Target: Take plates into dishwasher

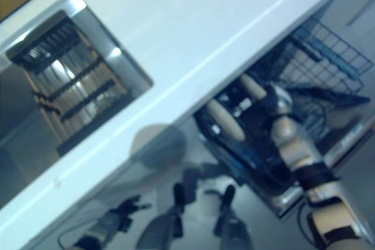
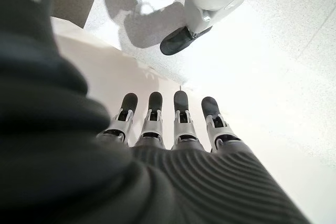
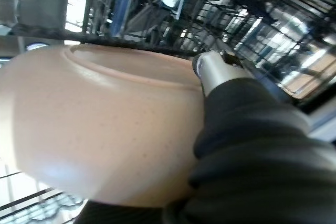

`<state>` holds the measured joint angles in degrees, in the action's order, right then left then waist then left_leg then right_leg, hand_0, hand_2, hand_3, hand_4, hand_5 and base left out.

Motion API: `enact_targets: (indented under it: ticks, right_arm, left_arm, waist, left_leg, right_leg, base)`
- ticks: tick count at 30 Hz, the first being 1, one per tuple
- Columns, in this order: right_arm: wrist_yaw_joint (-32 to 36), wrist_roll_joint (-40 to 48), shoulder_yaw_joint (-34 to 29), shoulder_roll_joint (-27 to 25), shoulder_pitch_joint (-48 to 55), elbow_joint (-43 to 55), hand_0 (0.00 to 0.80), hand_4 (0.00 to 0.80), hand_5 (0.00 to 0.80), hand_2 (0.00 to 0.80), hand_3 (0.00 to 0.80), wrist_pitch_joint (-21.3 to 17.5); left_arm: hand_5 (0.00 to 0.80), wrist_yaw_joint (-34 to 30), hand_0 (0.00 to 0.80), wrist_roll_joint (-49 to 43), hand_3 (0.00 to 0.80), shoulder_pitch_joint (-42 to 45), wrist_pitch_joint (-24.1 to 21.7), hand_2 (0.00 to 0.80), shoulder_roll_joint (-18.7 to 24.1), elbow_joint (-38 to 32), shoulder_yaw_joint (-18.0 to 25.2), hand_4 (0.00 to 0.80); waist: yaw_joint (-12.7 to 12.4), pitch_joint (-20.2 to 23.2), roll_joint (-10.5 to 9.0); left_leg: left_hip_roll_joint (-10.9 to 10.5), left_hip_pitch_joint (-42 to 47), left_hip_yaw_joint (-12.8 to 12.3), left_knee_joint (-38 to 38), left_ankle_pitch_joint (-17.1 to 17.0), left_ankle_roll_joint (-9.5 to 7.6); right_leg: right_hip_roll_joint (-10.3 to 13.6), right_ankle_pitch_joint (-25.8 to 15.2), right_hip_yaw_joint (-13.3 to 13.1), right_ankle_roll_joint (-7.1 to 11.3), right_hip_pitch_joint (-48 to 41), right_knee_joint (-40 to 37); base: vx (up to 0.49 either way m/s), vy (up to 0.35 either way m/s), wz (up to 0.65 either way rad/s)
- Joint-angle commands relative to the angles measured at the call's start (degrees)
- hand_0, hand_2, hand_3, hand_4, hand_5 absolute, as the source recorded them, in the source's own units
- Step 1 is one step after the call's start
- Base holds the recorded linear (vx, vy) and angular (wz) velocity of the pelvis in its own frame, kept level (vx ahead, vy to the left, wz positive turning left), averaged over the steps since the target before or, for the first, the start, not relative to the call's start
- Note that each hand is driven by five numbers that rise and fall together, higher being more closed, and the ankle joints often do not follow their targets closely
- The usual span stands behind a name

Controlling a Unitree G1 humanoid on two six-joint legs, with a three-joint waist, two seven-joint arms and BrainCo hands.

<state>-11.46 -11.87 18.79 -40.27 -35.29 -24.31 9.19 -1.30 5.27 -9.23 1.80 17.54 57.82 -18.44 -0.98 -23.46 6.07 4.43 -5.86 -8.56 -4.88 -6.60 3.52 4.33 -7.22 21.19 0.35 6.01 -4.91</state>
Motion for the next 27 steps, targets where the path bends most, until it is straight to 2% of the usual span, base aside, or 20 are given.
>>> enact_targets:
  ticks: [1,27]
  right_arm:
    - [-0.5,-1.5,2.6,1.6,-5.6,-2.6,0.8,0.8,0.8,0.8,0.8,-0.6]
    - [0.1,-0.1,3.9,5.3,-5.6,-9.9,0.8,0.8,0.8,0.8,0.8,2.1]
  left_arm:
    - [0.0,-0.4,0.0,-0.3,0.0,-1.1,-0.2,0.0,2.7,0.0,-1.1,0.0]
    - [0.0,-1.3,0.0,-0.5,0.0,-2.5,1.0,0.0,2.8,-1.2,-1.7,0.0]
  waist:
    - [-1.0,0.2,-1.6]
    - [-1.6,-0.2,-1.0]
  left_leg:
    - [-4.8,-2.1,1.0,-0.1,5.7,-4.29]
    - [-4.9,-2.2,1.5,-0.1,5.5,-4.39]
  right_leg:
    - [0.8,11.4,-1.0,2.15,0.0,7.1]
    - [1.2,11.2,-0.5,1.98,0.2,7.4]
  base:
    - [0.0,0.0,0.0]
    - [-0.001,-0.001,0.02]
